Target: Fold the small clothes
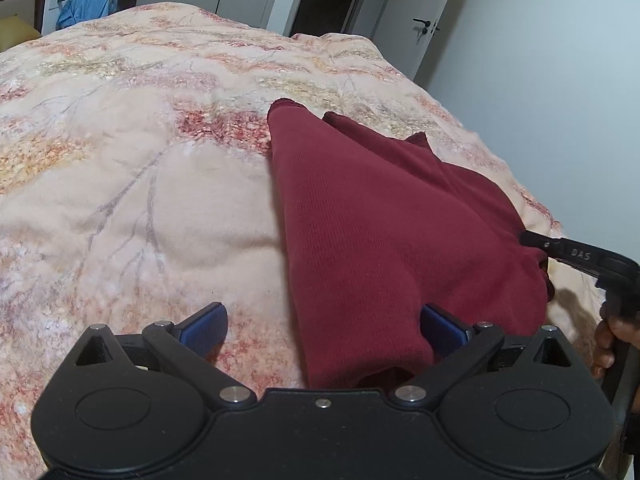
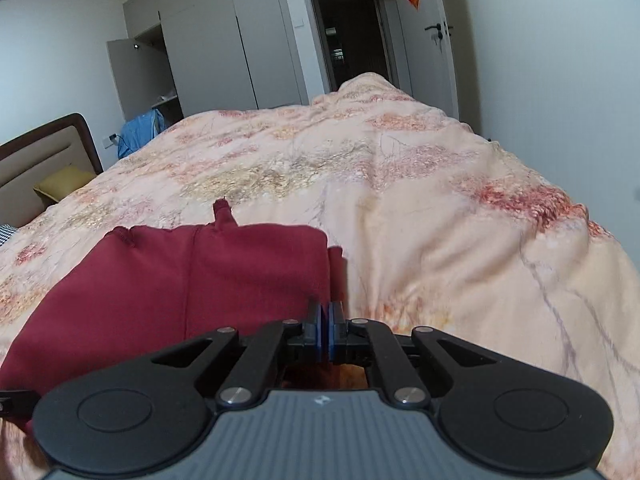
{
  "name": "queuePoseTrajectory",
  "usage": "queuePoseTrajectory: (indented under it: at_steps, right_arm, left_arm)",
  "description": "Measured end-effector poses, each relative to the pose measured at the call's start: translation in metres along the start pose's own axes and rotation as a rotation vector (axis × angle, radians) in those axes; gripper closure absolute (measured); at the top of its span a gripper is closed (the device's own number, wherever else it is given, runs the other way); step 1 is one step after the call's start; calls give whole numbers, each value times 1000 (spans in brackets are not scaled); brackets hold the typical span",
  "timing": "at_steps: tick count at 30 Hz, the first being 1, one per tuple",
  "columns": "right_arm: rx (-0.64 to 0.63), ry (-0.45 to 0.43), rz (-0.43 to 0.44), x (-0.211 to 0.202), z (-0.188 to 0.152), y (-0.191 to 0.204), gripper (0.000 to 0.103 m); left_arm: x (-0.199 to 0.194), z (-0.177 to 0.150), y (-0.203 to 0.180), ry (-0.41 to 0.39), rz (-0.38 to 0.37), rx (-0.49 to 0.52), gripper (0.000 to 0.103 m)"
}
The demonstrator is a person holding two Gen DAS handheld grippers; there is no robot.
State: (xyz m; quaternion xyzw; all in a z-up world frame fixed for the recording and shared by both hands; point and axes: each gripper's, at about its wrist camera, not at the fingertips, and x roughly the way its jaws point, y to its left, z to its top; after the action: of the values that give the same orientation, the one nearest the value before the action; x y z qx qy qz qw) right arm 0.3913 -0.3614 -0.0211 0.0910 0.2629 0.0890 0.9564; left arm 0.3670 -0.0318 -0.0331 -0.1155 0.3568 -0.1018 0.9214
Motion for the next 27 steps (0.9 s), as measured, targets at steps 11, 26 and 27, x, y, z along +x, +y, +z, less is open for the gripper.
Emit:
queuePoseTrajectory:
  at_steps: [11,26,27]
  right_arm:
    - [-71,-51,127,-85,-36,29,49]
    - [-436,-35,39,-83,-70,101,103]
    - [-446,-49,3,-87,-70,98,103]
  left_arm:
    - [-24,6,10,-50,-16,-89,1]
    - [-37,5,2,-61,-7,-74,1]
    - [-35,4,2,-59,-5,-75,1]
